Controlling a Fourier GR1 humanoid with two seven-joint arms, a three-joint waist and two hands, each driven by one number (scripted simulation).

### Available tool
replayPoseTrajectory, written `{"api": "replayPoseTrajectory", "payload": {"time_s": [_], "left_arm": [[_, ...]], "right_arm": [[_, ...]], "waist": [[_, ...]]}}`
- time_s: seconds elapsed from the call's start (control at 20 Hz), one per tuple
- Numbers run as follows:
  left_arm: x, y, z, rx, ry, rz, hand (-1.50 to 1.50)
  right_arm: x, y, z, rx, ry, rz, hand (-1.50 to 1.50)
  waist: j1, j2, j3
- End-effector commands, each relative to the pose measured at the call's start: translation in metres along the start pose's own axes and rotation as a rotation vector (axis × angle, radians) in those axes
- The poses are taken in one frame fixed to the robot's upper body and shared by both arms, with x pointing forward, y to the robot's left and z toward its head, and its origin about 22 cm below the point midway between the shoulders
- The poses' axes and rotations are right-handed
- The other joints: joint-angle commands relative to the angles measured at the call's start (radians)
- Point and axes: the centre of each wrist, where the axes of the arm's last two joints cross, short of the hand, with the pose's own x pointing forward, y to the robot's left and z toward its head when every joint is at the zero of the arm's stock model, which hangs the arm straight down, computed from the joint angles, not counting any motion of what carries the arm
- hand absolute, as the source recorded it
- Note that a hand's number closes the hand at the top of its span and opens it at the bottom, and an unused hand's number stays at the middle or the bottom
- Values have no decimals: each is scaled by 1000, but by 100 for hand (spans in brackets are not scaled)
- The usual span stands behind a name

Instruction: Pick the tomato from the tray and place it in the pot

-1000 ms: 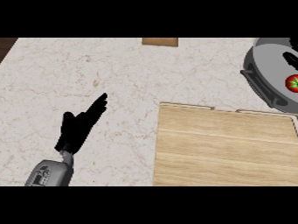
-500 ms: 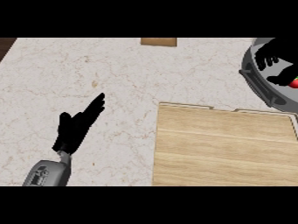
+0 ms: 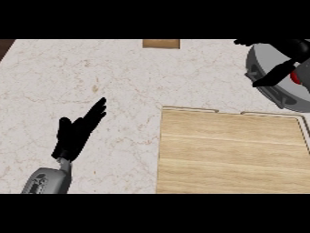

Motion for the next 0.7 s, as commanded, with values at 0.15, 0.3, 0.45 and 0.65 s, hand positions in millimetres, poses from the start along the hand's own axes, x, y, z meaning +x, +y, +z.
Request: {"api": "replayPoseTrajectory", "payload": {"time_s": [0.15, 0.3, 0.45, 0.65], "left_arm": [[-5, -7, 4, 3, 13, 21, 0], [-9, -10, 6, -32, 20, 3, 0], [2, -4, -6, -11, 9, 2, 0], [4, 1, -2, -16, 16, -12, 0]], "right_arm": [[5, -42, 15, -309, -42, -399, -150], [-6, -50, 35, -443, -24, -489, -150], [-6, -67, 49, -517, -44, -548, -150], [-26, -88, 103, -568, -70, -604, -150]], "waist": [[5, 2, -2], [12, 10, -1], [14, 19, -1], [18, 21, 1]]}}
